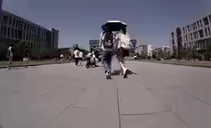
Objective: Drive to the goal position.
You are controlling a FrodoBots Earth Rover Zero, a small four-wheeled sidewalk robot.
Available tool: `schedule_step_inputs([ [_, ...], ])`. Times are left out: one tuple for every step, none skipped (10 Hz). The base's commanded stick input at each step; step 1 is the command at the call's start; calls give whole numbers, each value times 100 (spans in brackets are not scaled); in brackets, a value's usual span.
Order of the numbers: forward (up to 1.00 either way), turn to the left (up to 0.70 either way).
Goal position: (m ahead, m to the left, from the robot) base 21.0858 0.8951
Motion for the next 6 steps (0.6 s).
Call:
schedule_step_inputs([
  [100,-35],
  [100,-36],
  [100,-37],
  [100,-7],
  [100,0],
  [100,0],
])
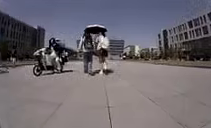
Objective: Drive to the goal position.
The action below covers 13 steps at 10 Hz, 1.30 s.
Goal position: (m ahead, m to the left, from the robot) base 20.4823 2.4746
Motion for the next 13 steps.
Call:
schedule_step_inputs([
  [100,0],
  [100,0],
  [100,0],
  [100,0],
  [100,0],
  [100,0],
  [100,0],
  [100,7],
  [100,2],
  [100,0],
  [100,0],
  [100,25],
  [100,40],
])
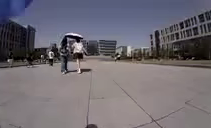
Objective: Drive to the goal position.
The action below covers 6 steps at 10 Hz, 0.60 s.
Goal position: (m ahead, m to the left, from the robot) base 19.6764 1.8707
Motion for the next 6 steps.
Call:
schedule_step_inputs([
  [100,32],
  [100,8],
  [100,0],
  [100,0],
  [100,0],
  [100,15],
])
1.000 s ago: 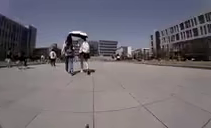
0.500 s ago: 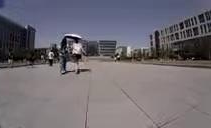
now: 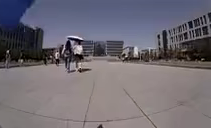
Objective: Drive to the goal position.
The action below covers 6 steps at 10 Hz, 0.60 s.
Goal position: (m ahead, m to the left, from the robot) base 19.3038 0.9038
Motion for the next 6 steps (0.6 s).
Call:
schedule_step_inputs([
  [100,40],
  [100,40],
  [100,26],
  [100,0],
  [100,0],
  [100,0],
])
